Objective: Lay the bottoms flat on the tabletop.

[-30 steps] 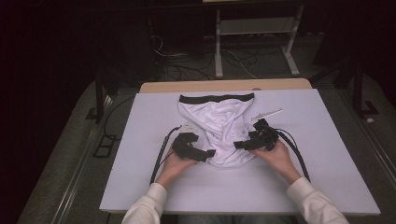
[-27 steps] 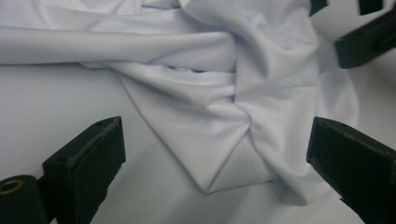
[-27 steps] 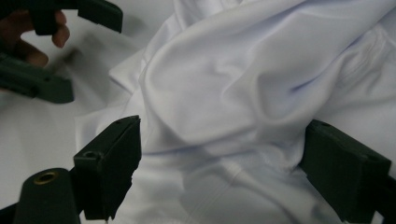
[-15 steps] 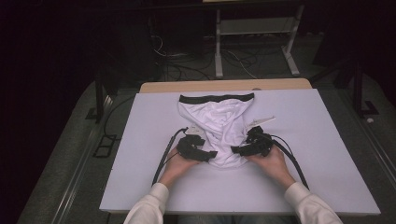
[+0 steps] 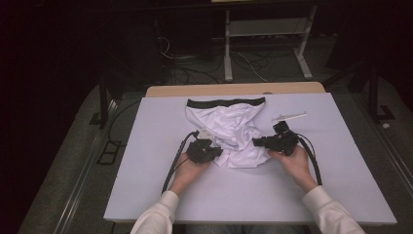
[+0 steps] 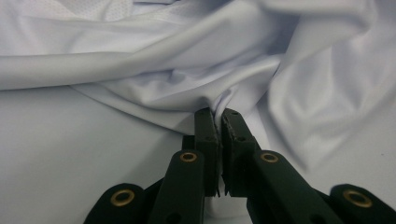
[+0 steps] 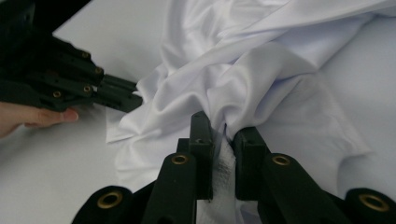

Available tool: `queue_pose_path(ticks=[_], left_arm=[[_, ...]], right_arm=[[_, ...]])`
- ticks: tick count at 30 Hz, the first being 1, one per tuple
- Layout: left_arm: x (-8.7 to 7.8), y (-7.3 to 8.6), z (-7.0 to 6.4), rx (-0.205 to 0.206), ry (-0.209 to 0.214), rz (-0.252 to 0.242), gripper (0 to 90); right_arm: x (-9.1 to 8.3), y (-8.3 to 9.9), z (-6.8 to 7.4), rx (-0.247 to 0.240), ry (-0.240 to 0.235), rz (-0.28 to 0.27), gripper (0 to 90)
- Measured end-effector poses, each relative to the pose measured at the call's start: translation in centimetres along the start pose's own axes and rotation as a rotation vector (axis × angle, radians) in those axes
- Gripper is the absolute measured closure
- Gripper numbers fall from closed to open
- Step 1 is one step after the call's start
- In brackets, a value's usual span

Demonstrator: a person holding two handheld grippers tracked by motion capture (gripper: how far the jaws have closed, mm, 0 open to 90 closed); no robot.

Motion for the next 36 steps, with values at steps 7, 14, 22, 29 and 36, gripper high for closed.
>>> queue_pose_path(ticks=[7, 14, 22, 29, 36], left_arm=[[-2.4, -0.5, 0.3, 0.000, -0.014, -0.012, 85.5], [-5.5, 0.3, 1.9, -0.048, -0.054, -0.029, 85.5], [-8.0, 1.8, 3.0, -0.096, -0.084, -0.036, 85.5], [-9.3, 3.4, 3.2, -0.118, -0.088, -0.009, 85.5], [-9.3, 3.7, 3.4, -0.125, -0.080, -0.002, 85.4]], right_arm=[[-2.7, -0.8, -3.5, 0.123, -0.004, -0.049, 79.7], [-3.9, -0.4, -6.7, 0.221, 0.016, -0.046, 79.4], [-3.4, 1.4, -9.8, 0.283, 0.106, 0.024, 79.1], [-2.5, 3.0, -11.4, 0.338, 0.139, 0.085, 74.1], [-3.9, 2.8, -11.1, 0.289, 0.216, 0.059, 56.1]])
Point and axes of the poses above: each handheld gripper's, and its own axes: x roughly forward along the jaws, y roughly out of its underside, z roughly to its left, the point moved 9 cm from there along x, roughly forward along the jaws, and after that the axes turned 11 degrees about y, right-handed, at the moved point
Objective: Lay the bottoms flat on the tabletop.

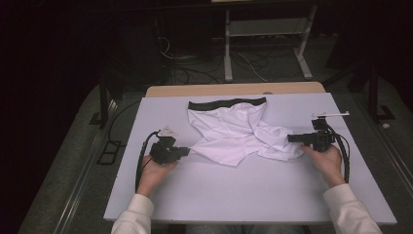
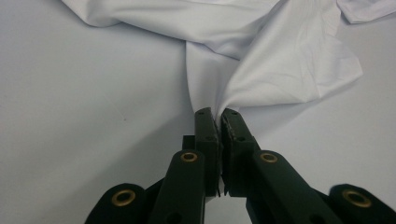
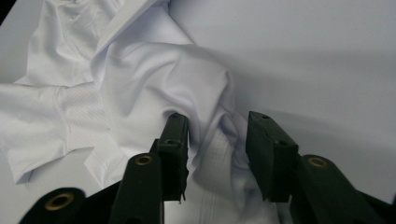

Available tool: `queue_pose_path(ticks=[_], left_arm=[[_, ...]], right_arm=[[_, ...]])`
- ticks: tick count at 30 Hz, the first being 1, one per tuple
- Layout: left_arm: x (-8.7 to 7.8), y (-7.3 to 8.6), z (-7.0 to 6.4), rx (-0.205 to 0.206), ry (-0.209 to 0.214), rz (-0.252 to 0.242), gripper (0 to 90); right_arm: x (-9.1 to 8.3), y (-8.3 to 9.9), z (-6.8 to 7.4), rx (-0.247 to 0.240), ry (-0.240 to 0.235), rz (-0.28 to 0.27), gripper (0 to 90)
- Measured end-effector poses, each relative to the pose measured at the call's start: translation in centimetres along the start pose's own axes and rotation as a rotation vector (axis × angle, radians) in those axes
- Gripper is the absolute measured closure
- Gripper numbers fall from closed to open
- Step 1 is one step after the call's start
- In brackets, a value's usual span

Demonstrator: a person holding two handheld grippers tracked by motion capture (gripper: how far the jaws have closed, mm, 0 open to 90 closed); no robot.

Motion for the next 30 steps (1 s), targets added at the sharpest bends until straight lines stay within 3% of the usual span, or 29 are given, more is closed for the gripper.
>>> queue_pose_path(ticks=[6, 11, 14, 18, 22, 26, 30], left_arm=[[0.2, 0.1, 0.1, -0.007, -0.001, 0.005, 85.2], [0.4, 0.3, 0.1, -0.008, -0.004, 0.012, 84.9], [0.6, 0.3, 0.1, -0.007, -0.006, 0.018, 84.9], [0.7, 0.2, 0.1, -0.004, -0.005, 0.016, 84.9], [0.9, 0.3, 0.2, -0.007, -0.007, 0.021, 84.8], [0.9, 0.3, 0.1, -0.004, -0.006, 0.020, 84.8], [1.0, 0.3, 0.2, -0.003, -0.006, 0.024, 84.8]], right_arm=[[-2.3, 0.4, 1.4, -0.035, -0.014, -0.056, 48.7], [-3.2, 1.7, 3.4, -0.106, -0.062, -0.065, 47.6], [-3.2, 2.8, 5.0, -0.141, -0.127, -0.046, 47.6], [-2.3, 4.1, 6.9, -0.223, -0.144, -0.021, 47.0], [-0.3, 4.1, 8.7, -0.283, -0.124, 0.001, 45.9], [1.2, 3.5, 9.8, -0.308, -0.103, -0.005, 45.3], [2.5, 3.6, 10.4, -0.339, -0.041, 0.008, 43.0]])
Point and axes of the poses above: each handheld gripper's, and its own axes: x roughly forward along the jaws, y roughly out of its underside, z roughly to its left, the point moved 9 cm from there along x, roughly forward along the jaws, and after that the axes turned 11 degrees about y, right-handed, at the moved point
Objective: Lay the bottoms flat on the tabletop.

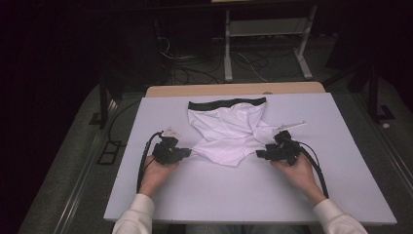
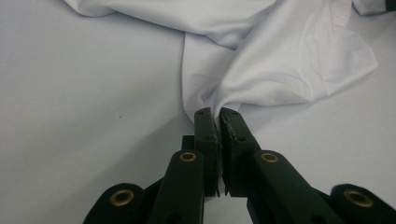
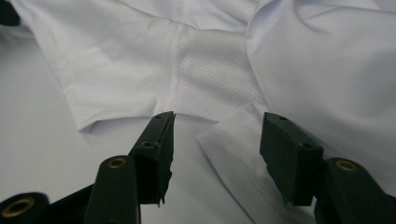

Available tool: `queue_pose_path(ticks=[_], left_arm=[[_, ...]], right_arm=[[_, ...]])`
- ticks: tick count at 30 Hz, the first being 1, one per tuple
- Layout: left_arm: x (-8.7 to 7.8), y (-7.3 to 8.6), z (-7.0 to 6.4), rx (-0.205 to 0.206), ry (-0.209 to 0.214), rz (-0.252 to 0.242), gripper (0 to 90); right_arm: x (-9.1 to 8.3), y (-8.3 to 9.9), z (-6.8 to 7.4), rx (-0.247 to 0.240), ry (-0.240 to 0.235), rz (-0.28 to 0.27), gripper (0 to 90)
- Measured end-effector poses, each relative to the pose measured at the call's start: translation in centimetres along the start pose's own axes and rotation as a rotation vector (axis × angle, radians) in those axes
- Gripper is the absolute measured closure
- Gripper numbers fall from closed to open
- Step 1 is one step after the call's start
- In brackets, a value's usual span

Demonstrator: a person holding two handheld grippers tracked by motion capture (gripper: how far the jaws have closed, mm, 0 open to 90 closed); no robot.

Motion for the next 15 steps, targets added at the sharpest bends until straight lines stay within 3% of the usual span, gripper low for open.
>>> queue_pose_path(ticks=[2, 5, 7, 10, 11, 15], left_arm=[[0.06, 0.02, 0.01, 0.000, 0.000, 0.005, 84.8], [0.19, 0.02, -0.09, 0.005, -0.001, 0.009, 84.6], [0.19, 0.02, -0.17, 0.007, -0.001, 0.010, 84.6], [0.07, -0.03, -0.23, 0.008, 0.001, 0.005, 84.6], [0.04, -0.03, -0.21, 0.007, 0.002, 0.004, 84.6], [-0.21, -0.10, -0.15, 0.003, 0.004, -0.005, 84.6]], right_arm=[[0.54, 0.20, -0.04, -0.029, 0.053, 0.021, 42.6], [0.94, -0.01, 0.11, -0.051, 0.121, 0.009, 45.3], [1.25, -0.01, 0.38, -0.112, 0.213, -0.001, 53.0], [1.13, -0.06, 0.87, -0.115, 0.202, -0.001, 80.9], [1.08, -0.04, 0.76, -0.109, 0.197, 0.002, 85.5], [0.27, 0.15, -0.04, -0.010, 0.075, 0.043, 86.6]])
Point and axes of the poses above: each handheld gripper's, and its own axes: x roughly forward along the jaws, y roughly out of its underside, z roughly to its left, the point moved 9 cm from there along x, roughly forward along the jaws, and after that the axes turned 11 degrees about y, right-handed, at the moved point
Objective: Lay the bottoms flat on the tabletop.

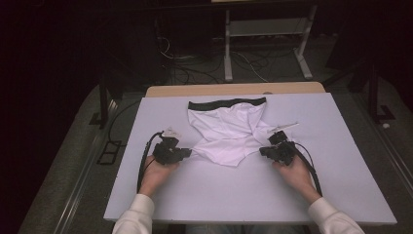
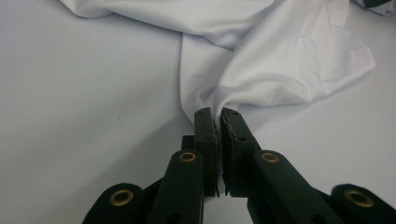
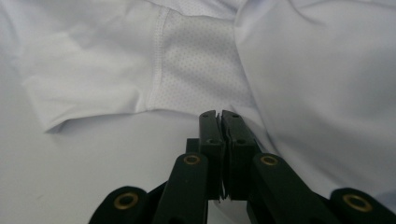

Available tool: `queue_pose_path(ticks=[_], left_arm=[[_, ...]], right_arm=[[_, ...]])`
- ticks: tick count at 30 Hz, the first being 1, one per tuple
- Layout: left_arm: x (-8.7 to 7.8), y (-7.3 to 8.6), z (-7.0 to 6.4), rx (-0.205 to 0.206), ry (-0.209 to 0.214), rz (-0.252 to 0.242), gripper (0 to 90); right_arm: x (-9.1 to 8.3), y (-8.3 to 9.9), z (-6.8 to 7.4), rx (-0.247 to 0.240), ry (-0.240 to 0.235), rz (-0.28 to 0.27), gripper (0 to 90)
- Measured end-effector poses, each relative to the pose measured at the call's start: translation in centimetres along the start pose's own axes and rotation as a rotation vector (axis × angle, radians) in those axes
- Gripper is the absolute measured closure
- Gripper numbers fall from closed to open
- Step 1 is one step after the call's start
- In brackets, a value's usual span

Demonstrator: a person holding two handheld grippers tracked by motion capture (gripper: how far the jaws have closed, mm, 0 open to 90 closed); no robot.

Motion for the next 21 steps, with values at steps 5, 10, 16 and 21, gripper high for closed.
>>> queue_pose_path(ticks=[5, 10, 16, 21], left_arm=[[-0.3, 0.0, 0.5, -0.011, 0.000, -0.010, 84.6], [-0.6, -0.1, 0.8, -0.023, -0.005, -0.023, 84.6], [-1.0, -0.1, 1.5, -0.038, -0.019, -0.032, 84.6], [-1.2, 0.1, 2.0, -0.064, -0.028, -0.040, 83.8]], right_arm=[[-4.6, -1.4, -1.6, 0.100, -0.120, -0.108, 86.8], [-8.8, -2.9, -5.1, 0.202, -0.136, -0.252, 86.8], [-10.2, -2.8, -11.9, 0.362, -0.075, -0.334, 86.8], [-8.8, -1.5, -17.3, 0.473, -0.007, -0.344, 86.8]])
Point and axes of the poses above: each handheld gripper's, and its own axes: x roughly forward along the jaws, y roughly out of its underside, z roughly to its left, the point moved 9 cm from there along x, roughly forward along the jaws, and after that the axes turned 11 degrees about y, right-handed, at the moved point
